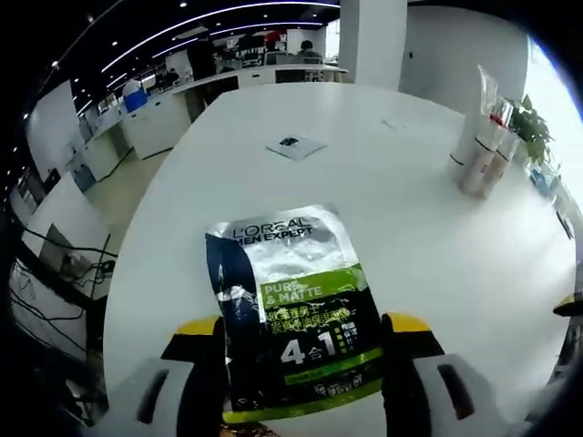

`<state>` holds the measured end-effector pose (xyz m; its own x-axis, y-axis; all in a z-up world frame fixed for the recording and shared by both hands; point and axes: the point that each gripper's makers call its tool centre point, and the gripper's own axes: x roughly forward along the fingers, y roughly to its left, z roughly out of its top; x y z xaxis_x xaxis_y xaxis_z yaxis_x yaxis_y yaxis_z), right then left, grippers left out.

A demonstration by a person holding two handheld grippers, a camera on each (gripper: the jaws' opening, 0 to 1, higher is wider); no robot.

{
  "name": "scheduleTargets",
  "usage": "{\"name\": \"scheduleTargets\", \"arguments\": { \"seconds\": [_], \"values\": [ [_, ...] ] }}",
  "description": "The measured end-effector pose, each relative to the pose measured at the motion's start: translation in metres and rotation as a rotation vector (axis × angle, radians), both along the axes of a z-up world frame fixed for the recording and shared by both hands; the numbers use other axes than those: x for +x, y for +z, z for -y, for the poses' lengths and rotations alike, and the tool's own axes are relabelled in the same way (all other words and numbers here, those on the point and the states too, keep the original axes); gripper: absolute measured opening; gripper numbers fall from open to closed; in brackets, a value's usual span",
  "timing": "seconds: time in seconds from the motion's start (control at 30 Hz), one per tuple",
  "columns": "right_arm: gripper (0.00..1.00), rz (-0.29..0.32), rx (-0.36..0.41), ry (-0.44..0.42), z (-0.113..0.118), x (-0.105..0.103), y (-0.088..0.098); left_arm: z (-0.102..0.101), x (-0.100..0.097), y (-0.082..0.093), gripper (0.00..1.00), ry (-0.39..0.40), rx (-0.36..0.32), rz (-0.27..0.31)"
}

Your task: Arrange the skincare products in the storage area until every visible bottle or jar stands upright without overlapping.

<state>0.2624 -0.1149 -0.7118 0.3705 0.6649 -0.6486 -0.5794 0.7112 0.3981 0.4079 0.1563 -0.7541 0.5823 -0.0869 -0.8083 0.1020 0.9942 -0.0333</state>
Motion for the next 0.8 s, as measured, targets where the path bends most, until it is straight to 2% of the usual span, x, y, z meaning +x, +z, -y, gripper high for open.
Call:
{"name": "scheduleTargets", "arguments": {
  "seconds": [0.03,0.13,0.17,0.2,0.23,0.33,0.4,0.43,0.47,0.5,0.53,0.6,0.63,0.67,0.7,0.73,0.77,0.8],
  "values": [
    [0.7,0.001,0.0,0.004,0.0,0.0,0.0,0.0,-0.002,0.002,0.63,-0.004,-0.001,0.0],
    [0.67,0.0,-0.011,0.01,0.001,-0.002,-0.002,0.001,-0.004,0.0,0.57,-0.021,0.001,0.008],
    [0.66,-0.003,-0.012,0.01,0.002,-0.003,-0.003,0.001,-0.005,0.001,0.48,-0.03,0.01,0.013],
    [0.66,-0.008,-0.014,0.009,0.003,-0.004,-0.005,0.005,0.002,-0.001,0.43,-0.065,0.03,0.027],
    [0.66,-0.01,-0.016,0.007,0.005,-0.005,-0.005,0.012,0.005,0.001,0.42,-0.076,0.0,0.044],
    [0.65,-0.01,-0.014,0.005,0.006,-0.008,-0.004,0.019,0.005,0.003,0.36,-0.078,-0.006,0.035],
    [0.65,-0.008,-0.015,0.006,0.007,-0.009,-0.004,0.016,0.007,0.004,0.33,-0.094,0.011,0.048],
    [0.65,-0.008,-0.018,0.006,0.008,-0.01,-0.004,0.019,0.005,0.006,0.31,-0.09,-0.002,0.045],
    [0.65,-0.009,-0.019,0.004,0.009,-0.01,-0.004,0.017,0.003,0.003,0.25,-0.077,-0.016,0.038],
    [0.65,-0.008,-0.016,-0.001,0.011,-0.01,-0.004,0.026,0.002,0.006,0.18,-0.019,-0.139,0.042],
    [0.65,-0.006,-0.014,-0.008,0.012,-0.009,-0.004,0.025,-0.001,0.006,0.12,0.026,-0.193,0.034],
    [0.66,-0.005,-0.001,-0.027,0.012,-0.008,-0.003,0.031,-0.005,0.008,0.05,0.071,-0.285,0.035],
    [0.66,-0.008,0.005,-0.034,0.012,-0.007,-0.004,0.038,-0.012,0.01,0.03,0.051,-0.301,0.028],
    [0.66,-0.014,0.009,-0.037,0.011,-0.007,-0.004,0.034,-0.013,0.005,0.02,0.046,-0.28,0.019],
    [0.66,-0.019,0.014,-0.038,0.01,-0.007,-0.006,0.041,-0.02,0.005,0.01,0.019,-0.28,0.028],
    [0.66,-0.02,0.016,-0.035,0.008,-0.007,-0.006,0.042,-0.02,0.004,0.0,0.024,-0.296,0.025],
    [0.66,-0.022,0.018,-0.022,0.005,-0.007,-0.006,0.048,-0.024,0.007,0.0,0.056,-0.354,0.033],
    [0.66,-0.021,0.019,-0.015,0.004,-0.007,-0.006,0.048,-0.024,0.008,0.0,0.071,-0.372,0.032]
  ]
}}
